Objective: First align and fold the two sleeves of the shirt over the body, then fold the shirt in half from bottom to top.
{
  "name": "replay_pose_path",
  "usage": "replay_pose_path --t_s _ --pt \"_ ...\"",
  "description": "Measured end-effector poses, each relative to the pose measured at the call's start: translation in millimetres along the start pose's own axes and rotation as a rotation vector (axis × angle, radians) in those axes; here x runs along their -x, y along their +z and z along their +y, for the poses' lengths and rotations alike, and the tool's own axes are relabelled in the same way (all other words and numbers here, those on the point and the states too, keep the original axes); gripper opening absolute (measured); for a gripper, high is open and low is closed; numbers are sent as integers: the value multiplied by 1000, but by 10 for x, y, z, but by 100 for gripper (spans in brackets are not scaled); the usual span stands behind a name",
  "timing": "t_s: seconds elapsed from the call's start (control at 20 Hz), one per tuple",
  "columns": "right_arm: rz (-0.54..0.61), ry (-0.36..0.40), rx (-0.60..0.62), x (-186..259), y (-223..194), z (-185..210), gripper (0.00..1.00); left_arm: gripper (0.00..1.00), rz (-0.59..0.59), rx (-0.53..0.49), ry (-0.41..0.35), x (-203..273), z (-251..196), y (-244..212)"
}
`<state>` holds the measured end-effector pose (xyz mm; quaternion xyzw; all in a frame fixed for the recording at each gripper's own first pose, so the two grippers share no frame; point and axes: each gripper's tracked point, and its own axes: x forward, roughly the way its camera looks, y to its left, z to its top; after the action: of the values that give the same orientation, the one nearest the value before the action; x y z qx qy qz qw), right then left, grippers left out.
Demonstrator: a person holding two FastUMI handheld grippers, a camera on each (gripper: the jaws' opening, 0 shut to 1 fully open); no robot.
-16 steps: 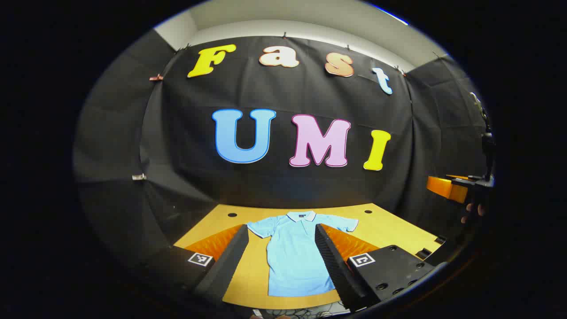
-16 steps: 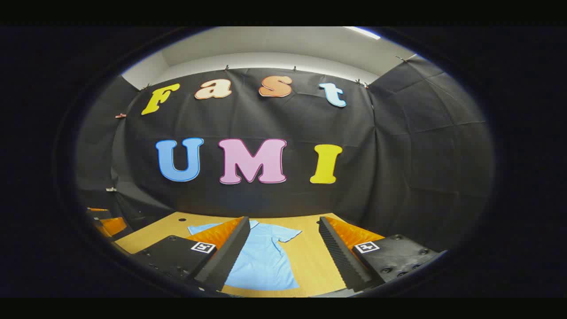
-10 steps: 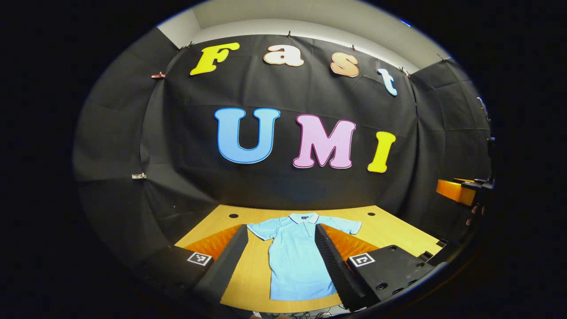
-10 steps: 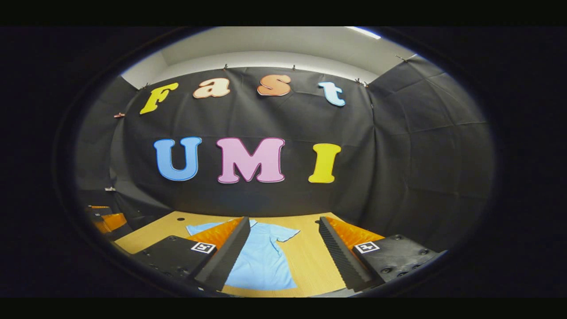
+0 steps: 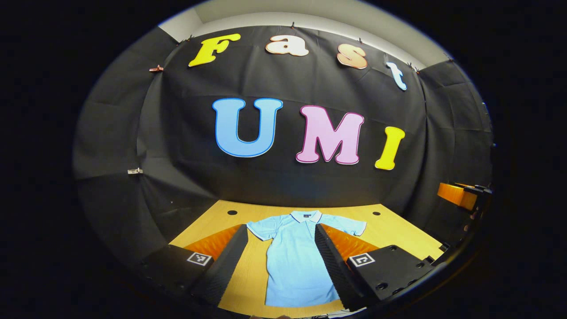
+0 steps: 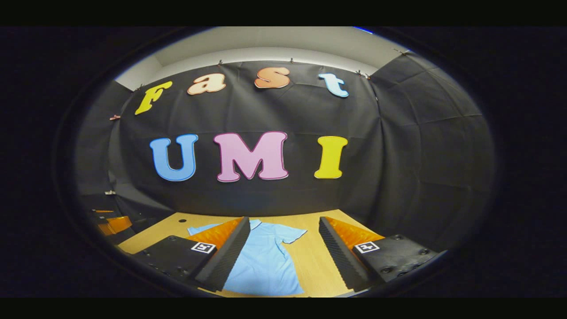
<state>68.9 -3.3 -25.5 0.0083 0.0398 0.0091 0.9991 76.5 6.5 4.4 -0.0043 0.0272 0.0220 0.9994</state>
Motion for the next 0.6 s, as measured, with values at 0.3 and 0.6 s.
replay_pose_path --t_s 0.3,0.6 --pt "185 55 -3 -586 -510 -6 99 97 37 57 60 -344 53 -60" --pt "289 83 19 -1531 -837 -219 98 97 63 50 154 -606 109 -91"
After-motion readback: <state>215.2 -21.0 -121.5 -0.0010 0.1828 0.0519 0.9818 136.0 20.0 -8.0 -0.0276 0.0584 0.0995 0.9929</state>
